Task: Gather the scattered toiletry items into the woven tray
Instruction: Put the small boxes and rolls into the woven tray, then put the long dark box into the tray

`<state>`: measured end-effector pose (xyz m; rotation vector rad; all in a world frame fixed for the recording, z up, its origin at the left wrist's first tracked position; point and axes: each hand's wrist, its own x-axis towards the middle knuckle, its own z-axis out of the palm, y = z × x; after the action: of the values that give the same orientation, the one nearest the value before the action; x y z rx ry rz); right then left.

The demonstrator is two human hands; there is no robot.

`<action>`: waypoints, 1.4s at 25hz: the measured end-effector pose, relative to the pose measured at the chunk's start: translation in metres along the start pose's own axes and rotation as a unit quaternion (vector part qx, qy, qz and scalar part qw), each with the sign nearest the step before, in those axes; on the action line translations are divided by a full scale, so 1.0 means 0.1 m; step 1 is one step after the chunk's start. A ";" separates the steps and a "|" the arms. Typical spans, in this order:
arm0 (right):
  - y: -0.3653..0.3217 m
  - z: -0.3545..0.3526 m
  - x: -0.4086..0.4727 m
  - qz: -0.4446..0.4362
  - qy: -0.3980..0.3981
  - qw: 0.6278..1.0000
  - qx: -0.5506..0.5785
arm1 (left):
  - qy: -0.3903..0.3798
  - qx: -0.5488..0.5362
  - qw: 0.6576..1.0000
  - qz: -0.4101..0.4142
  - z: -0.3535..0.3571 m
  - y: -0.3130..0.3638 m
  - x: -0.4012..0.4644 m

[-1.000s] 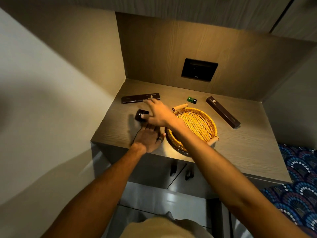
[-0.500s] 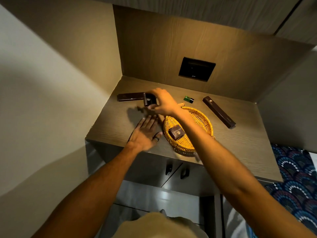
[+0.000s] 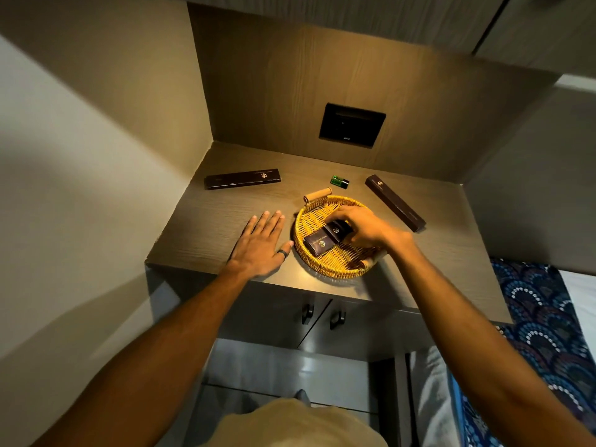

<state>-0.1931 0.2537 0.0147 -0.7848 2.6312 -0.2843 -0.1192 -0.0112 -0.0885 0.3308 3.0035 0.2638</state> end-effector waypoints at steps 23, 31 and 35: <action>0.48 -0.18 -0.14 0.331 0.218 0.912 0.108 | 0.004 -0.002 1.000 0.004 0.02 -0.02 0.00; 0.84 -0.07 -0.34 0.428 0.222 0.865 0.138 | -0.007 0.000 1.000 -0.003 -0.02 0.00 0.00; 1.03 -0.41 -0.53 0.283 0.300 0.890 0.195 | -0.002 0.003 1.000 0.000 -0.01 -0.01 0.01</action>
<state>-0.2190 0.3720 0.0370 0.2672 3.0381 -0.9692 -0.1207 -0.0116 -0.0874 0.3314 3.0014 0.2531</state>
